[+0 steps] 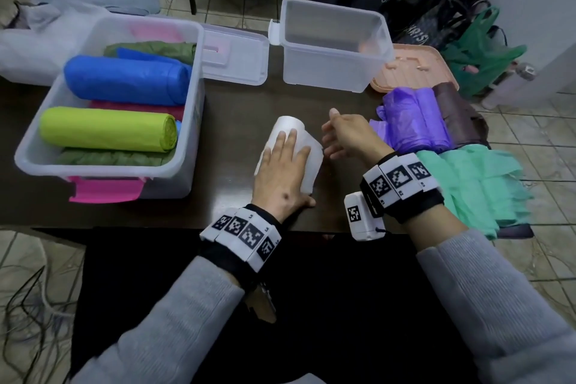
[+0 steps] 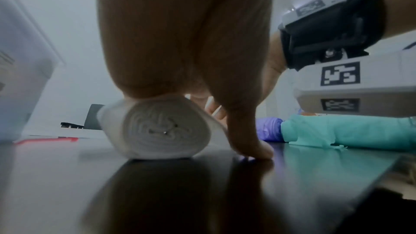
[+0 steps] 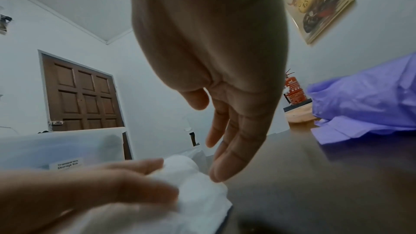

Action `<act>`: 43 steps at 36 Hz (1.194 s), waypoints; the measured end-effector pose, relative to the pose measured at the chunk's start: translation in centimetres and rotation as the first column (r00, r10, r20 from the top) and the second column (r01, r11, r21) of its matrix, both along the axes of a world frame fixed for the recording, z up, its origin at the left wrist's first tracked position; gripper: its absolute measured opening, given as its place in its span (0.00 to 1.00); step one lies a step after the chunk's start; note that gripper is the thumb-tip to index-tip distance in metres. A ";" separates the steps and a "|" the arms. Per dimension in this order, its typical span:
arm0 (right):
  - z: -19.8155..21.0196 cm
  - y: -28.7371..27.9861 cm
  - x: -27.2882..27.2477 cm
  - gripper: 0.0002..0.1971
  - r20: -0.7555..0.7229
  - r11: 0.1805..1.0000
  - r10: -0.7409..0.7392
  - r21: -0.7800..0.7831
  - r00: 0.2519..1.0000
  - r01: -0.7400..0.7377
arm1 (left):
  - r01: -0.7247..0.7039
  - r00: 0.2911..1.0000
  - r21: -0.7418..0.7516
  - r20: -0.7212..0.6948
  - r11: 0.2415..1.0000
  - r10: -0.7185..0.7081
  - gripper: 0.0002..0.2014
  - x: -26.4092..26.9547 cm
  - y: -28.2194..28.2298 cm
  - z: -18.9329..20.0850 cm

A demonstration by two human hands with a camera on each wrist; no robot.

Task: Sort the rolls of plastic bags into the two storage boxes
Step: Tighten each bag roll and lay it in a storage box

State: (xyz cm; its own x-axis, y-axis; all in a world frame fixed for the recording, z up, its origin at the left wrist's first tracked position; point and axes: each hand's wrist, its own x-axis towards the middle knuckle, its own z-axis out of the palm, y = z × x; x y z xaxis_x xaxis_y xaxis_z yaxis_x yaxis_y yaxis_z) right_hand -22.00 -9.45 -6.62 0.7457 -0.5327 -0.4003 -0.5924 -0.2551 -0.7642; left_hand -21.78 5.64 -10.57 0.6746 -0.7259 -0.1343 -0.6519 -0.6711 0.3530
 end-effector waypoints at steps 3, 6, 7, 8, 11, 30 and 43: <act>-0.3 -0.3 -0.1 0.21 -0.008 1.000 -0.006 -0.005 1.000 0.006 | 0.061 0.998 -0.041 0.028 0.997 -0.060 0.31 0.7 0.2 -0.2; -0.5 -0.6 -0.3 0.21 -0.023 1.000 0.000 -0.018 1.000 0.000 | 0.141 0.990 -0.052 0.016 0.989 -0.140 0.22 1.6 0.7 -0.2; -0.5 -0.6 -0.3 0.21 -0.028 1.000 0.003 -0.019 1.000 -0.004 | 0.167 0.986 -0.040 0.004 0.985 -0.167 0.20 2.0 0.9 -0.2; -0.5 -0.7 -0.4 0.21 -0.036 1.000 0.008 -0.023 0.999 -0.009 | 0.191 0.981 -0.039 -0.011 0.981 -0.192 0.18 2.3 1.1 -0.2; -0.8 -0.8 -0.5 0.20 -0.062 0.999 0.029 -0.039 0.998 -0.031 | 0.194 0.971 -0.173 -0.102 0.966 -0.214 0.15 3.3 1.6 -0.1; -0.8 3.8 0.2 0.31 -0.428 0.071 0.723 -0.734 0.542 -0.675 | -0.395 0.847 -0.438 0.168 0.808 0.505 0.16 5.1 1.8 2.6; -1.2 4.7 -2.6 0.32 -0.452 0.256 0.713 -0.544 0.536 -0.799 | -0.070 0.959 0.131 -0.265 0.989 0.103 0.26 8.1 0.3 0.1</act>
State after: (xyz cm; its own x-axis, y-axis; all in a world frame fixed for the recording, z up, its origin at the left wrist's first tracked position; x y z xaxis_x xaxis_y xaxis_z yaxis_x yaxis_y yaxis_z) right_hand -24.64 -4.72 -7.82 0.9345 0.1336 -0.3299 0.0940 -0.9866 -0.1332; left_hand -13.66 5.91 -10.51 0.6605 -0.6344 -0.4017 -0.4810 -0.7683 0.4223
